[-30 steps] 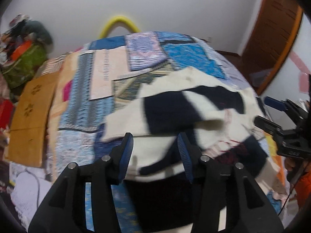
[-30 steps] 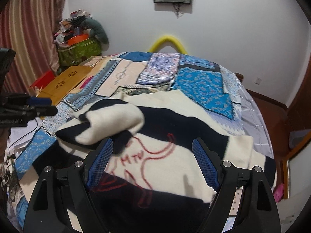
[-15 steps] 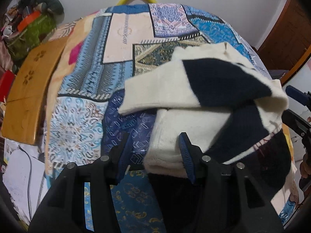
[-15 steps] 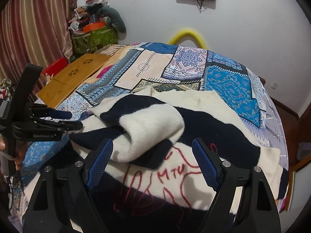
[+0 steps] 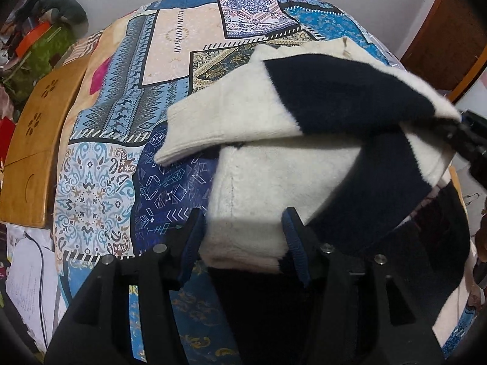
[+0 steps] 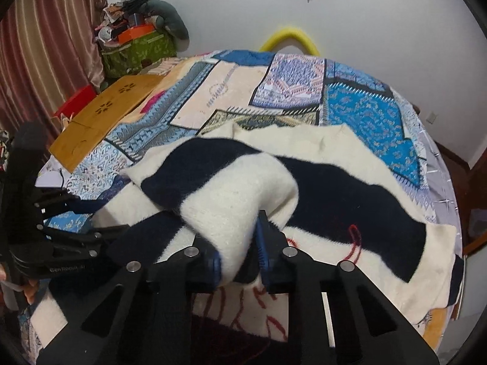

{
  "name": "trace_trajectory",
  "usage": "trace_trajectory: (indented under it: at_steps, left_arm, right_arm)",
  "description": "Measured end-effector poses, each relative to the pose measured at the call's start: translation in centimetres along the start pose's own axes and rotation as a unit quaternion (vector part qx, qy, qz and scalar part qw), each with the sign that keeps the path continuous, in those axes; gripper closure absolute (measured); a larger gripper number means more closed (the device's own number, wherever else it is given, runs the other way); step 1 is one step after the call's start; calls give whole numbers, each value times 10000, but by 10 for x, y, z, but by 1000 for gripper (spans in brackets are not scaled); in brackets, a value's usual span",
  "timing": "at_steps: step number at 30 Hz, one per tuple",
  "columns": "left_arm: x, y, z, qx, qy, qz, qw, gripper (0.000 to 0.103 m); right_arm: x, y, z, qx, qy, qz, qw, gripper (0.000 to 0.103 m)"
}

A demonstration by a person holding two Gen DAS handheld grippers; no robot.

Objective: Fold small clothes

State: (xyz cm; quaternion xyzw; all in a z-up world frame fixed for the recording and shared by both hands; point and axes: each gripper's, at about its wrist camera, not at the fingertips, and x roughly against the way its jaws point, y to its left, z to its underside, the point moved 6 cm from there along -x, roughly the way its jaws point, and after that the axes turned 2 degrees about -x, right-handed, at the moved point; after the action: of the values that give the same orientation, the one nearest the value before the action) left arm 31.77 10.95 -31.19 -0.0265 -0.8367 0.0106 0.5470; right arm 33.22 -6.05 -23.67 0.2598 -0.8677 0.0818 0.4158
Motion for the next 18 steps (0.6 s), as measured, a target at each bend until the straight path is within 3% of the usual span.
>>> trace_trajectory:
  at_steps: [10,13,16,18]
  left_arm:
    - [-4,3,2,87,11,-130,9999,38]
    - [-5,5,3,149,38,-107,9998,35]
    - [-6,7,5,163,71,-118,9998,35]
    - [-6,7,7,154,64,-127,9998,35]
  right_arm:
    - [37,-28,-18,-465,-567,137,9972,86]
    - [46,-45,-18,-649,-715,361,9947,88]
    - [58,-72,-17,-847,-875,922,9883,95]
    - [60,-95,-14,-1030,-774,900,9876,95]
